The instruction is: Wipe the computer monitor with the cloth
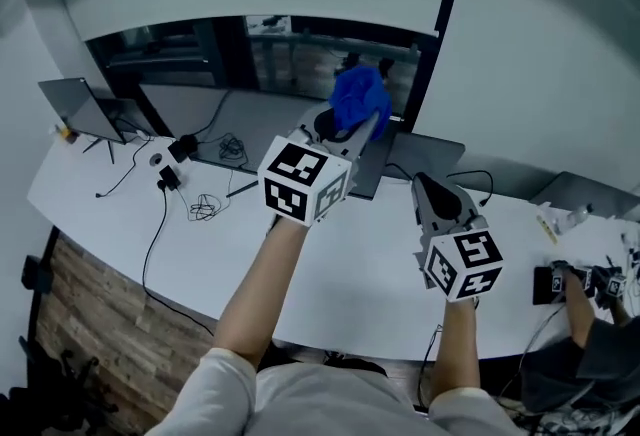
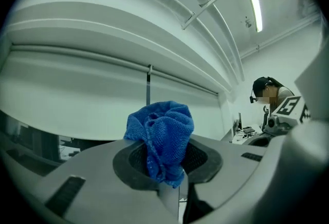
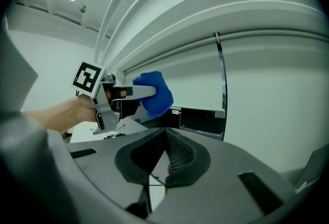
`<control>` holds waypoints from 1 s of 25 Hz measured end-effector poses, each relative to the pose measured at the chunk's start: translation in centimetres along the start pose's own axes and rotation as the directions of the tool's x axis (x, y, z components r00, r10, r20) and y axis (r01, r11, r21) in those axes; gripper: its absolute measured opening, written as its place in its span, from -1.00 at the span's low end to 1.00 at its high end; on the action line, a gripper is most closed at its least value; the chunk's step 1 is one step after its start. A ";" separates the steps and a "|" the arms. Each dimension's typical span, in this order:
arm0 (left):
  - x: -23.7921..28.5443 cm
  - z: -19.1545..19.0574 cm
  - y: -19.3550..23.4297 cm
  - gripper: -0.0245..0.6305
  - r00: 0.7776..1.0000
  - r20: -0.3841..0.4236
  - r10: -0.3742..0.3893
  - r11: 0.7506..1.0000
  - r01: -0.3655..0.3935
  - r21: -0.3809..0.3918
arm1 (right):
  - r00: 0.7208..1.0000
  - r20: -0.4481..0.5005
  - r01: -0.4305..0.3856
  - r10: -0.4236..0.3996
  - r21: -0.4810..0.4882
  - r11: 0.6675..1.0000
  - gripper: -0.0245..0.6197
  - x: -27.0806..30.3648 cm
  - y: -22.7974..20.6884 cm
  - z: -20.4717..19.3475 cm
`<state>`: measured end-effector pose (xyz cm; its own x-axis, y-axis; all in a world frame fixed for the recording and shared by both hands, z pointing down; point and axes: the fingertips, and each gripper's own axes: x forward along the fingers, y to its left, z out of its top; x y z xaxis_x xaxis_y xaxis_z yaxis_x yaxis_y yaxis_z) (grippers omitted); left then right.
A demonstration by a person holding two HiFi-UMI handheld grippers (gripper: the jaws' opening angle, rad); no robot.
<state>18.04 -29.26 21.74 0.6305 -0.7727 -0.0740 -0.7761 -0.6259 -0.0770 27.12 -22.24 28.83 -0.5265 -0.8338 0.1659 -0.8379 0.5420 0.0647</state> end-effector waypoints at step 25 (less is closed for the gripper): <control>-5.2 -3.7 17.4 -0.59 0.987 -0.152 0.058 0.989 -0.036 0.143 | 0.998 0.004 -0.068 0.068 0.076 0.995 -0.89 12.9 11.5 1.6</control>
<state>1.21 -36.54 24.48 0.5751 -0.8148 0.0732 -0.7884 -0.5759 -0.2161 10.47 -26.93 30.10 -0.5824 -0.7957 0.1664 -0.8089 0.5876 -0.0217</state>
